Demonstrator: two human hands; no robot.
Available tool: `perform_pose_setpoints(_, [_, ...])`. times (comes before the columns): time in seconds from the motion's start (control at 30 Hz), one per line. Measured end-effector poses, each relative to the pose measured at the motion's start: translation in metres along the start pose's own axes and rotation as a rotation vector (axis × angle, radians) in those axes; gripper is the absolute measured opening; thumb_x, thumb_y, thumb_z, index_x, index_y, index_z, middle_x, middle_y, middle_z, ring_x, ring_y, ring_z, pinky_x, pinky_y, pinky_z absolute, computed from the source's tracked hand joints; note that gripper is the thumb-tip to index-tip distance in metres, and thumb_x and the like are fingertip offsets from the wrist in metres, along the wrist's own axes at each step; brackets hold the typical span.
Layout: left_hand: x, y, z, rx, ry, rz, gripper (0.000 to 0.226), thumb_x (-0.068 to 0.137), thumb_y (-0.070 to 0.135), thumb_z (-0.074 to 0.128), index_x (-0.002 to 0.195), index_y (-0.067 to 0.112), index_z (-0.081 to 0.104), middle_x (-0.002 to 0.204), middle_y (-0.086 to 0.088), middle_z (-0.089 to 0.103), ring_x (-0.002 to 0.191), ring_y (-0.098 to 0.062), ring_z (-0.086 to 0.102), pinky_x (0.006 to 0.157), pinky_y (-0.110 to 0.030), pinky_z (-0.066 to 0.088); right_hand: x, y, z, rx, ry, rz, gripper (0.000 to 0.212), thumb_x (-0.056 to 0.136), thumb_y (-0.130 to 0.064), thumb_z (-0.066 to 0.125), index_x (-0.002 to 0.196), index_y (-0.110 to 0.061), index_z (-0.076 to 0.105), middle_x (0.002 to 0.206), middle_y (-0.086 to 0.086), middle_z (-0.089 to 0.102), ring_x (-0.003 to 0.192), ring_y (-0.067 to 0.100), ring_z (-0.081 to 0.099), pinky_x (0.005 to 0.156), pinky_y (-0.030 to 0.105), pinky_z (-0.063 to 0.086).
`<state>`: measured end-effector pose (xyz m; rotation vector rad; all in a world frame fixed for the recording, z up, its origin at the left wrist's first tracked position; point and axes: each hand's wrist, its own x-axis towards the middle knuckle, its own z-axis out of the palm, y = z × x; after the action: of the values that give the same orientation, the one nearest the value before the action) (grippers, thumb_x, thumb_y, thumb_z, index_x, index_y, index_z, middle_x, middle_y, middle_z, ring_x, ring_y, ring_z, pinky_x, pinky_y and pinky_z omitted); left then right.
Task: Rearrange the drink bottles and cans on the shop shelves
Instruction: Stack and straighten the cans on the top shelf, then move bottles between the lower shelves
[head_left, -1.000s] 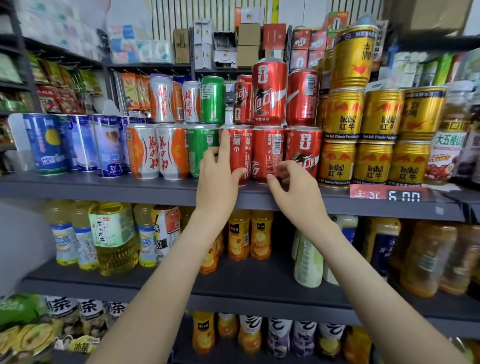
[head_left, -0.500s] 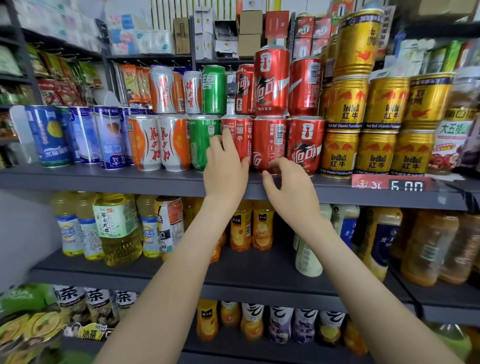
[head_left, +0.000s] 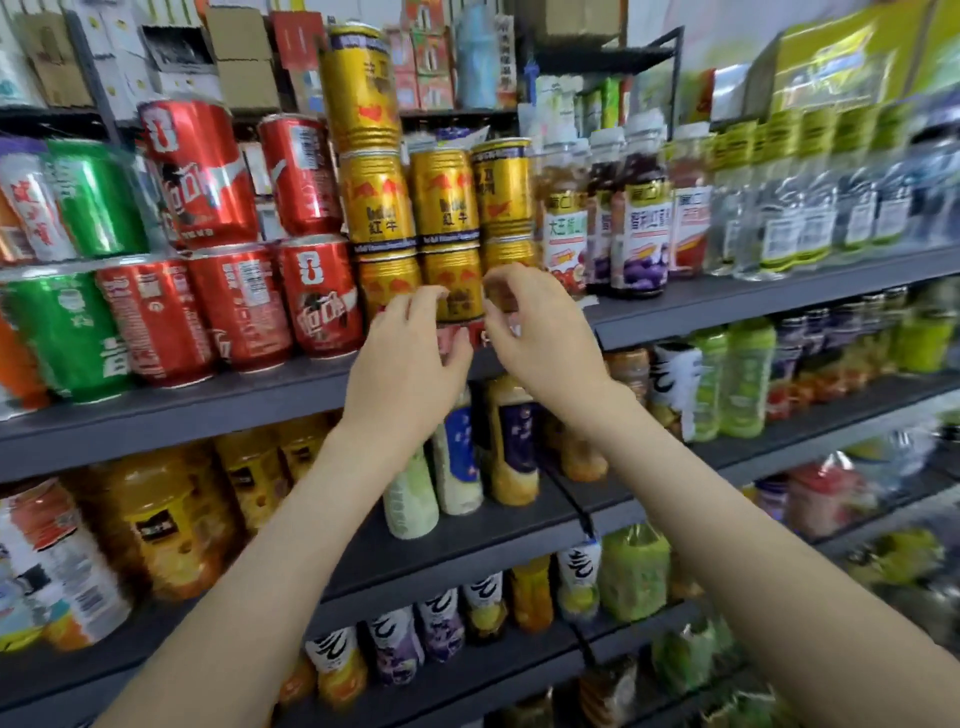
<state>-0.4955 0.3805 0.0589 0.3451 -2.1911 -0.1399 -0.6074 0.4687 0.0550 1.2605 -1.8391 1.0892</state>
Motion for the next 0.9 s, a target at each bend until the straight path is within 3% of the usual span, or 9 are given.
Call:
perform_pose_setpoints(0.3, [0.043, 0.178, 0.108, -0.010, -0.133, 0.020, 0.052, 0.095, 0.034, 0.049, 0.142, 0.015, 0.034, 0.140, -0.007, 0.043, 0.124, -0.025, 0.045, 0.087, -0.033, 0.042, -0.022, 0.150, -0.145, -0.167, 0.002, -0.008, 0.022, 0.093, -0.017, 0.052, 0.111, -0.004, 0.055, 0.103, 0.011, 0.060, 0.099, 0.025, 0.053, 0.079, 0.036, 0.043])
perform_pose_setpoints(0.43, [0.068, 0.258, 0.166, -0.064, -0.180, 0.007, 0.050, 0.095, 0.034, 0.049, 0.138, 0.013, 0.038, 0.135, -0.009, 0.047, 0.121, -0.029, 0.046, 0.083, -0.036, 0.042, -0.034, 0.223, -0.206, -0.197, -0.021, 0.027, 0.027, 0.092, -0.017, 0.054, 0.116, -0.004, 0.054, 0.106, 0.012, 0.060, 0.103, 0.028, 0.052, 0.080, 0.036, 0.041])
perform_pose_setpoints(0.57, [0.089, 0.323, 0.219, -0.082, -0.169, 0.048, 0.042, 0.094, 0.037, 0.048, 0.128, 0.012, 0.046, 0.115, -0.009, 0.054, 0.108, -0.031, 0.052, 0.070, -0.032, 0.035, -0.043, 0.299, -0.260, -0.210, -0.008, 0.110, 0.032, 0.093, -0.019, 0.053, 0.123, -0.005, 0.051, 0.115, 0.011, 0.058, 0.112, 0.026, 0.051, 0.087, 0.032, 0.041])
perform_pose_setpoints(0.77, [0.127, 0.401, 0.294, -0.081, -0.109, 0.131, 0.042, 0.095, 0.037, 0.047, 0.130, 0.013, 0.046, 0.120, -0.009, 0.055, 0.109, -0.028, 0.051, 0.076, -0.034, 0.040, -0.044, 0.410, -0.309, -0.190, 0.037, 0.206, 0.033, 0.095, -0.020, 0.053, 0.125, -0.008, 0.049, 0.119, 0.008, 0.058, 0.114, 0.022, 0.051, 0.089, 0.030, 0.044])
perform_pose_setpoints(0.9, [0.159, 0.451, 0.353, -0.089, -0.089, 0.170, 0.039, 0.097, 0.037, 0.044, 0.127, 0.013, 0.045, 0.116, -0.007, 0.052, 0.100, -0.027, 0.053, 0.065, -0.030, 0.033, -0.040, 0.483, -0.338, -0.214, 0.026, 0.243, 0.037, 0.095, -0.021, 0.052, 0.129, -0.008, 0.047, 0.123, 0.008, 0.056, 0.118, 0.020, 0.048, 0.086, 0.020, 0.035])
